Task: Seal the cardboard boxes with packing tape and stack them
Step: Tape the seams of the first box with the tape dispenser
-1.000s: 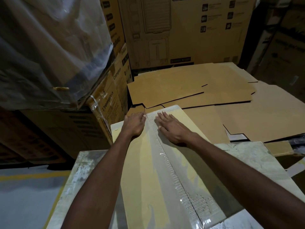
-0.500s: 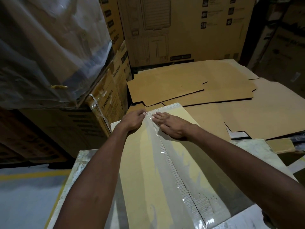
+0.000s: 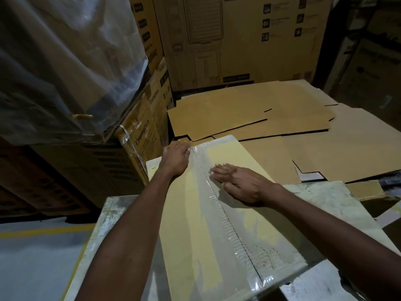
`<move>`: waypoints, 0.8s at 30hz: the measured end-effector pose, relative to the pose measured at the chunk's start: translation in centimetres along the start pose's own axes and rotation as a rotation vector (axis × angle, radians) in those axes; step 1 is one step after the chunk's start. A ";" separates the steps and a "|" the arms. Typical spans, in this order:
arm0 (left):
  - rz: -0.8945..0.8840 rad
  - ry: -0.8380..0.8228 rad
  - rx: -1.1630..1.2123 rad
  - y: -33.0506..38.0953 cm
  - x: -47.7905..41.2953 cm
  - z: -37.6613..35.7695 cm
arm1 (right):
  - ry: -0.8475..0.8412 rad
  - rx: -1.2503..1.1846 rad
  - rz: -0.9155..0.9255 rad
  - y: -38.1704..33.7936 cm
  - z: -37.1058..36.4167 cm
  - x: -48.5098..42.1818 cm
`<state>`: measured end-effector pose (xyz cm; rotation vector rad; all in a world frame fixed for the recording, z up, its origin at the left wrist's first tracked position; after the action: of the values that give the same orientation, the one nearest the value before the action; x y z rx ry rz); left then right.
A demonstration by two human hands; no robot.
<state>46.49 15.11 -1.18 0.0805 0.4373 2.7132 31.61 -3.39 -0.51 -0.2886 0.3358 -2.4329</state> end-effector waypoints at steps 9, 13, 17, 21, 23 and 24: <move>-0.101 -0.157 -0.089 0.6 4.5 -1.8 | -0.086 -0.002 -0.031 -0.4 -0.6 -3.5; -0.050 -0.167 -0.118 1.0 4.8 -2.0 | -0.096 -0.009 -0.009 -0.7 -2.0 0.3; -0.011 -0.191 -0.128 1.3 5.1 -2.1 | -0.085 -0.045 0.016 -2.4 -2.7 5.2; -0.030 -0.174 -0.099 2.8 6.7 -1.8 | -0.065 -0.124 0.011 -3.6 -2.2 8.0; -0.106 -0.189 -0.041 4.4 8.0 -2.3 | -0.050 -0.131 -0.003 -3.7 -2.0 8.1; -0.143 -0.206 -0.023 5.2 8.8 -2.7 | -0.051 -0.122 -0.012 -3.7 -2.1 7.9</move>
<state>36.17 13.16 -2.19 0.3071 0.3373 2.5359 22.83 -5.33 -0.39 -0.4060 0.4618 -2.4162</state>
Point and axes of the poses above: each hand's wrist, its own x-axis away from the middle knuckle, its own z-axis out of the back of the hand, y = z × x, the point moved 7 cm from there along -x, towards the middle knuckle, and after that the axes turned 9 degrees about -y, right-handed, at the moved point
